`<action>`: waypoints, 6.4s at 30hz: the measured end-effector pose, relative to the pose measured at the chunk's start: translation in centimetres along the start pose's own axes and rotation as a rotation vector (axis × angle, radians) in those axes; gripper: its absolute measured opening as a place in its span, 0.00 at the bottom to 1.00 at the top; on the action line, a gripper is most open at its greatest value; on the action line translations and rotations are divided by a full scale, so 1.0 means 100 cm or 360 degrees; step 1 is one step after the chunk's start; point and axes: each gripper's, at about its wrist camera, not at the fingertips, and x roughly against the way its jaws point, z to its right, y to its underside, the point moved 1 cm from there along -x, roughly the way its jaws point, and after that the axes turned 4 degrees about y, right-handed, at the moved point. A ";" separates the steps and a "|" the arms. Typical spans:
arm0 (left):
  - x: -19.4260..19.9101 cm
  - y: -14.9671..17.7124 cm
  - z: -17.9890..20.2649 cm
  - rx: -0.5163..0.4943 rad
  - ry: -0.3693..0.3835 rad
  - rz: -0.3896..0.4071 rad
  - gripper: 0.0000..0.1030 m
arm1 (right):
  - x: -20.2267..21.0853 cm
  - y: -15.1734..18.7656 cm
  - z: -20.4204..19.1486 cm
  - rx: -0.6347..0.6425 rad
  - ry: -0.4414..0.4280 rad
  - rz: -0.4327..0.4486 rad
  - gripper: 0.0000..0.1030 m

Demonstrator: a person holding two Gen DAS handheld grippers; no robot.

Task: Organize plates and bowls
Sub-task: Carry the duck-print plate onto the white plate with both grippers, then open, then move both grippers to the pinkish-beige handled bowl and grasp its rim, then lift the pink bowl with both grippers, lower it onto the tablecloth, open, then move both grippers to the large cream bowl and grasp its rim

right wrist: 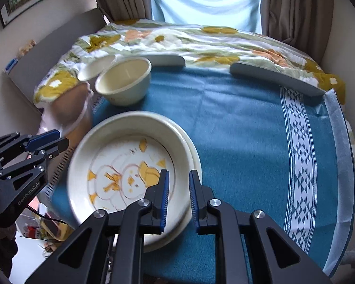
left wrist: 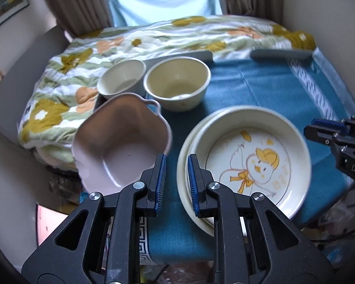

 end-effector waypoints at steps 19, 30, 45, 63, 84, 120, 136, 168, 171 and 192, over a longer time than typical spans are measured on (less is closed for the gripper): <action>0.042 0.016 -0.108 0.0648 0.0057 0.0082 1.00 | -0.006 -0.078 -0.064 0.0316 -0.0479 0.0094 0.99; -0.019 0.041 -0.171 0.0895 0.0269 -0.0145 0.99 | -0.083 -0.099 -0.126 0.0387 -0.0402 -0.0296 0.99; -0.087 0.048 -0.182 0.0944 0.0457 -0.0311 0.39 | -0.137 -0.098 -0.158 0.0446 -0.0453 -0.0445 0.41; -0.053 0.014 -0.172 0.0670 0.0346 -0.0164 0.19 | -0.102 -0.096 -0.161 0.0431 -0.0447 -0.0268 0.14; 0.019 -0.033 0.102 0.0180 0.0602 -0.0024 0.19 | 0.071 -0.015 0.066 0.0013 -0.0141 0.0053 0.14; -0.080 -0.011 0.261 -0.0038 0.0635 -0.0313 0.20 | 0.002 0.080 0.231 -0.0322 -0.0059 -0.0158 0.14; -0.043 -0.022 0.244 0.0017 0.0629 -0.0218 0.89 | 0.033 0.086 0.239 -0.0278 -0.0018 -0.0056 0.81; 0.002 -0.118 -0.077 0.0268 0.0260 0.0120 0.99 | 0.008 -0.137 -0.002 0.0124 -0.0175 0.0215 0.99; -0.027 -0.118 -0.101 0.0351 0.0339 0.0034 0.99 | -0.026 -0.152 -0.013 0.0102 -0.0177 0.0099 0.99; -0.178 -0.104 -0.108 0.0525 0.0652 -0.0459 0.26 | -0.162 -0.159 -0.050 0.0029 -0.0282 -0.0494 0.28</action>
